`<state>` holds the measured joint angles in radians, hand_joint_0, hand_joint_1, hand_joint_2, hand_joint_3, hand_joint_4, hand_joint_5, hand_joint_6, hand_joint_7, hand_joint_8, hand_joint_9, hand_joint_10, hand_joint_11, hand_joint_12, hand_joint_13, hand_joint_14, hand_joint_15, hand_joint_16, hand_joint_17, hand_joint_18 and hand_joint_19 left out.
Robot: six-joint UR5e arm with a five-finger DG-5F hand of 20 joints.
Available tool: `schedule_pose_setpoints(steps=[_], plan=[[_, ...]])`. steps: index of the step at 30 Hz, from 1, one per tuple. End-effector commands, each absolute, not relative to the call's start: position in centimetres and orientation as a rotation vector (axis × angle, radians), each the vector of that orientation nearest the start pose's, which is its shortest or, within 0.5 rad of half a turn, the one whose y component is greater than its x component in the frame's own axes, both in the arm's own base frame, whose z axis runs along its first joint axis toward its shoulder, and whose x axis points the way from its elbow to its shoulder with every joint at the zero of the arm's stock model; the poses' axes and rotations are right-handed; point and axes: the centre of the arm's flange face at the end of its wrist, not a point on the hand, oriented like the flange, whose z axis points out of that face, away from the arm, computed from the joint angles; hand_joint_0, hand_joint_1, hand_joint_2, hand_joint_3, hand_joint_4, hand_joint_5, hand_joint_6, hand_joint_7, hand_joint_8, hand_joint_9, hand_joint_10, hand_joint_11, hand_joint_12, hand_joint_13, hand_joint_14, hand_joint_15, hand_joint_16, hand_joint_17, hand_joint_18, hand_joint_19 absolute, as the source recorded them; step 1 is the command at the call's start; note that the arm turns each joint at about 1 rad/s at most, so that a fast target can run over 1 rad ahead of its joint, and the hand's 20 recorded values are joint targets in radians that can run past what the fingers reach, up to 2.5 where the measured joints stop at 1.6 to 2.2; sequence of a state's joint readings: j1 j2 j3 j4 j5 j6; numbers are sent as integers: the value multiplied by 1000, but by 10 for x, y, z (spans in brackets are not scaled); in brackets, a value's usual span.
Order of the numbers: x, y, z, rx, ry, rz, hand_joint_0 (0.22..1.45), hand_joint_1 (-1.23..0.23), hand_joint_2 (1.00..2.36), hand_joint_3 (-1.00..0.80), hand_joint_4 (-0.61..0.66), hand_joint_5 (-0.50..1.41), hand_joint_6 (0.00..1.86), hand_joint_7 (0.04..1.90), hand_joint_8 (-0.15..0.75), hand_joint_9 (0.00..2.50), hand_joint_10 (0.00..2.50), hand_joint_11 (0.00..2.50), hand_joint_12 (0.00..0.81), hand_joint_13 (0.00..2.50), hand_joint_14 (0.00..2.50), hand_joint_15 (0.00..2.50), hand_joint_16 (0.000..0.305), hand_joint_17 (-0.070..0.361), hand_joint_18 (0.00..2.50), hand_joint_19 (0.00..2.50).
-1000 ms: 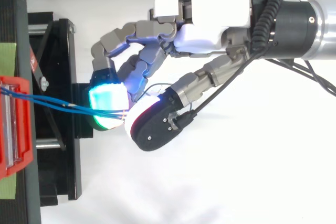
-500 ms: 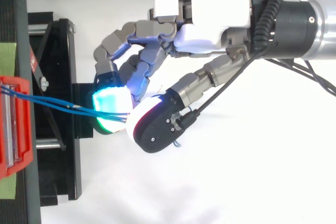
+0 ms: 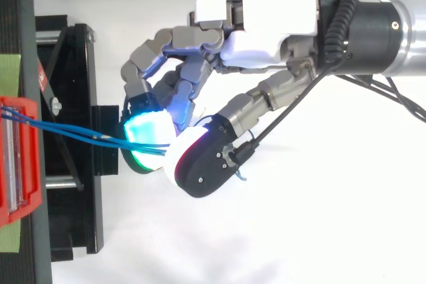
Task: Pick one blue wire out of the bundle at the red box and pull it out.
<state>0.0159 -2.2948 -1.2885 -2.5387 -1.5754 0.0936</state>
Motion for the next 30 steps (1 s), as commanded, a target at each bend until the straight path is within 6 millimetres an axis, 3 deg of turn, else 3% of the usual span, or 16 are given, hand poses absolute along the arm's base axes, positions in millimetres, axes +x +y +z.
schedule_pose_setpoints(steps=[1,6,18,24,26,30], plan=[[753,-120,231,1143,1065,1371,550,-819,1003,-458,173,-93,879,1248,278,1157,27,1203,378,915,29,866,58,130,487,519],[753,-120,231,1143,1065,1371,561,-831,1004,-450,161,-86,879,1263,276,1185,27,1194,374,925,30,871,56,126,497,522],[753,-120,231,1143,1065,1371,623,-913,1022,-169,32,-138,911,1338,271,1028,26,1162,366,869,30,856,57,129,481,490],[752,-121,231,1145,1063,1371,599,-886,1020,-207,133,-159,895,1327,267,984,26,1108,372,848,30,861,59,132,459,498],[753,-120,231,1144,1064,1372,558,-786,1017,-247,209,-135,847,1277,259,998,28,1019,376,851,27,856,60,135,442,508],[753,-120,231,1144,1064,1372,548,-736,1018,-249,191,-82,762,1380,242,1043,28,931,372,857,29,845,59,134,422,522]])
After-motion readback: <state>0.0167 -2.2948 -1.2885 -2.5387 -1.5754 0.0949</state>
